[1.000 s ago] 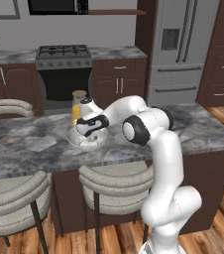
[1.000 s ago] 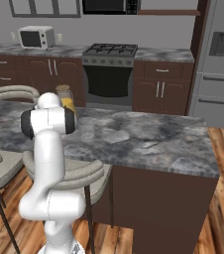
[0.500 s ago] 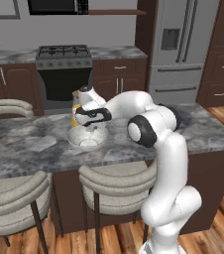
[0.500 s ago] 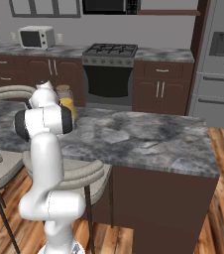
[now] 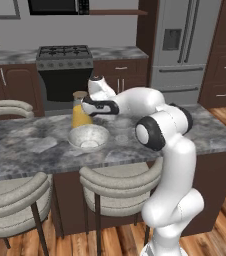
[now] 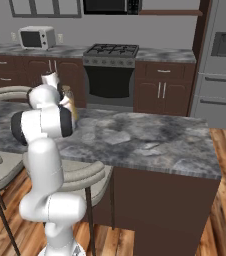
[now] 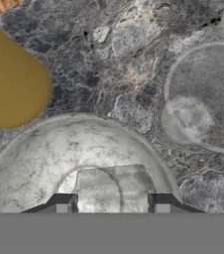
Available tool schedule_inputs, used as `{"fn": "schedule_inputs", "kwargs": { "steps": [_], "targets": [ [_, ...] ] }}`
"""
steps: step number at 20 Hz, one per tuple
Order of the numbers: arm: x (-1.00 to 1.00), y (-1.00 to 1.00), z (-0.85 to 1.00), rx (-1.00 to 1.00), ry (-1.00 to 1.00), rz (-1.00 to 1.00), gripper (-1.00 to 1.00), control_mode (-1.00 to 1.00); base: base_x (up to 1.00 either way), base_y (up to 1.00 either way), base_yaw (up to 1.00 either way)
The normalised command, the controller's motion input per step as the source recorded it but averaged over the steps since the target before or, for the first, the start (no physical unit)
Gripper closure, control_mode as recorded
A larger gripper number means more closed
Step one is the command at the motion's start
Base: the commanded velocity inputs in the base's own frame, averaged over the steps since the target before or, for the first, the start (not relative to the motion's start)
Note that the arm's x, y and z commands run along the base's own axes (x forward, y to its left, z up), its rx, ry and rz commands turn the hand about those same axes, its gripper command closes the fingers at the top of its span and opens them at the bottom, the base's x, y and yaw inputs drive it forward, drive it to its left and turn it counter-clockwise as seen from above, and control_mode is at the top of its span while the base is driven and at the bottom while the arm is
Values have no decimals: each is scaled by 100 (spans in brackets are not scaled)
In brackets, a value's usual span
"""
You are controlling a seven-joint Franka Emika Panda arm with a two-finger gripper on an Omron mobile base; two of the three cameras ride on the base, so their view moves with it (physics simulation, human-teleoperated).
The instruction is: There are two ice cubes in the ice bowl. Place both ice cubes in the glass cup.
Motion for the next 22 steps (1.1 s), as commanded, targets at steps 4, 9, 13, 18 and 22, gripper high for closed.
{"fn": "schedule_inputs", "kwargs": {
  "steps": [4, 9, 13, 18, 22],
  "targets": [
    [0, -84, 24, 11, 18, 0, 100, -100, 0, 0, 0],
    [2, -86, 13, 9, 21, 0, 100, -100, 0, 0, 0],
    [8, -49, 0, 2, 8, 0, 100, -100, 0, 0, 0],
    [10, 0, -8, -6, -6, 0, 100, -100, 0, 0, 0],
    [29, 0, -11, -4, -8, 2, 100, -100, 0, 0, 0]
  ]
}}
